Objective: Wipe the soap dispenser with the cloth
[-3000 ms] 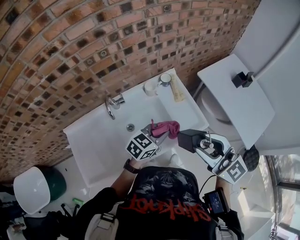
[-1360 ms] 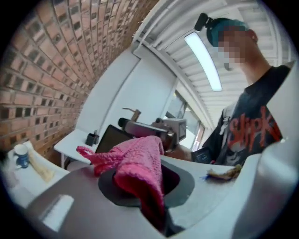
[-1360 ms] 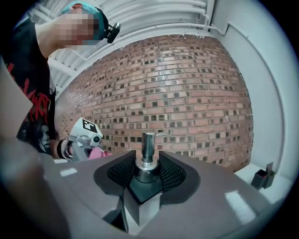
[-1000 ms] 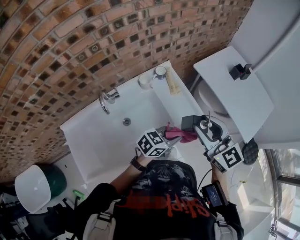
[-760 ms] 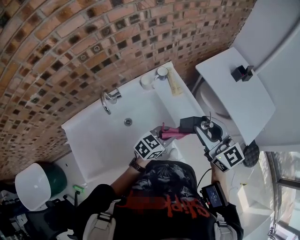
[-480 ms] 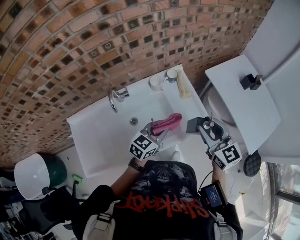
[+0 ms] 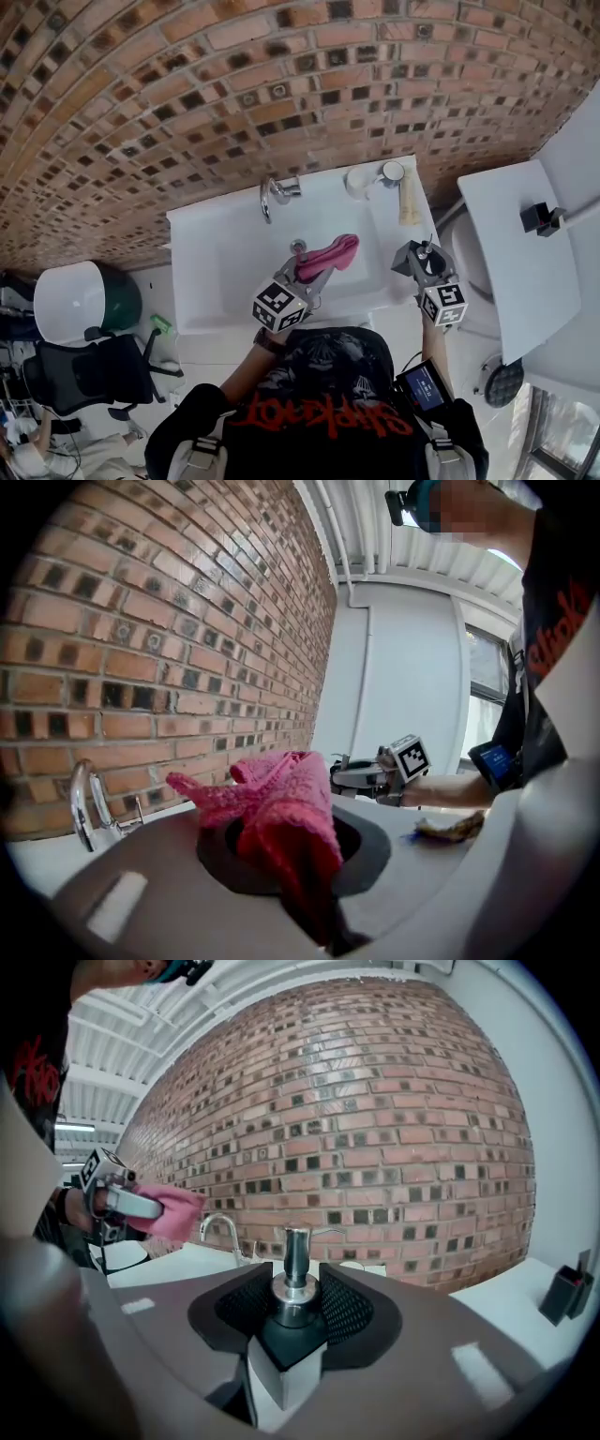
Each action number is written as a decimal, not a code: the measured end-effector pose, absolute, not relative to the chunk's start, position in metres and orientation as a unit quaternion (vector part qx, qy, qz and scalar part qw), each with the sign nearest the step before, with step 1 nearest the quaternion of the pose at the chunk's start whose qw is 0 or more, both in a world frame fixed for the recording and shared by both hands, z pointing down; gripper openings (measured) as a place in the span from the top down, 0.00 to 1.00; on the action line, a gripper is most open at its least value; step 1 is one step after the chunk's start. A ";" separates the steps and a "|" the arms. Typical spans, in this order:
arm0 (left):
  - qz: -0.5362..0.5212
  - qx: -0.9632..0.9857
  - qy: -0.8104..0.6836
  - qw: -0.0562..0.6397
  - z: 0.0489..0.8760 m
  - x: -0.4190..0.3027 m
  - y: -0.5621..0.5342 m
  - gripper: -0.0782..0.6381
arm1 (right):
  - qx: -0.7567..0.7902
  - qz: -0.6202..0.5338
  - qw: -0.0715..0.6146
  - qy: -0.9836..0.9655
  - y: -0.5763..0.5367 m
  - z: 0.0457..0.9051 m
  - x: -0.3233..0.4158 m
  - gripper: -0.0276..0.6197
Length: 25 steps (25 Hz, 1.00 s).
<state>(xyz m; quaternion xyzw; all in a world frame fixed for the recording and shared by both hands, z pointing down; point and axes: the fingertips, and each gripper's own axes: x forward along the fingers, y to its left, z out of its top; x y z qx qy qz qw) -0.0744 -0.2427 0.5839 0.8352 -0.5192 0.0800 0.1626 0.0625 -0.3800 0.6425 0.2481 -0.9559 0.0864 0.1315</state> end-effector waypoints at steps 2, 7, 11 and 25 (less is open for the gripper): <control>0.081 0.826 -0.534 0.162 0.583 -0.080 -0.240 0.82 | 0.252 0.092 0.148 -0.952 -0.395 0.658 0.057 0.72; 0.083 0.806 -0.562 0.166 0.587 -0.090 -0.239 0.82 | 0.210 0.073 0.159 -0.962 -0.436 0.695 0.039 0.72; 0.083 0.802 -0.566 0.172 0.590 -0.086 -0.239 0.82 | 0.207 0.073 0.175 -0.960 -0.466 0.730 0.039 0.72; 0.074 0.815 -0.547 0.177 0.595 -0.080 -0.244 0.82 | 0.246 0.054 0.191 -0.949 -0.474 0.777 0.033 0.72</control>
